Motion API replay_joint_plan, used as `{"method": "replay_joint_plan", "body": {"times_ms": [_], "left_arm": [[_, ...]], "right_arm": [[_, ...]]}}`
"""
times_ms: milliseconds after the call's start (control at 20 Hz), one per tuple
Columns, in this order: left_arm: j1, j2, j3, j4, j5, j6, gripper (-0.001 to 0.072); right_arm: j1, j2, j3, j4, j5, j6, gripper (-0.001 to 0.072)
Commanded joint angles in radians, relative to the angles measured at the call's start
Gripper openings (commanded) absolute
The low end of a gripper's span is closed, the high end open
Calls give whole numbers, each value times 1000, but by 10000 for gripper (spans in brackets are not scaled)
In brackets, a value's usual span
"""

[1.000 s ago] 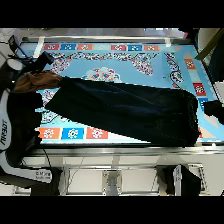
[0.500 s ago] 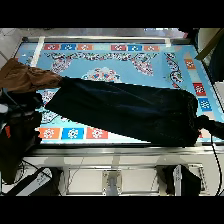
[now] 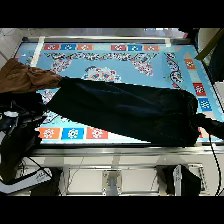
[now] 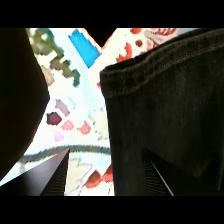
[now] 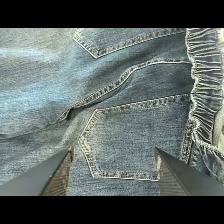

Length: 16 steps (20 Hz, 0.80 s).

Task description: Fold the clothes and pants, and hang the long-sleeved shirts on hangers.

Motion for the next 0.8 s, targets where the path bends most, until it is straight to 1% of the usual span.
{"method": "replay_joint_plan", "body": {"times_ms": [0,200,250,300,400,450,500,600,650,750], "left_arm": [[-22,-68,48,-89,55,56,481],[-86,-166,138,-89,58,56,479],[-102,-188,156,-89,58,55,436],[-114,-206,166,-89,58,56,320],[-116,-222,168,-87,53,56,27],[-115,-221,168,-89,43,56,18],[-113,-214,168,-89,37,56,19],[-112,-184,168,-86,38,56,18],[-112,-163,168,-85,38,65,19],[-112,-121,168,-84,34,109,19]], "right_arm": [[-1,1,0,10,1,-1,559],[-1,3,0,22,8,3,559],[-1,7,0,21,13,6,559],[-1,14,3,16,19,6,558],[-1,33,31,-40,24,9,558],[-1,49,51,-96,24,23,558],[-1,72,64,-184,24,43,558],[-1,118,45,-356,51,122,559],[-1,128,13,-408,82,150,559],[-1,105,-80,-407,102,190,559]]}}
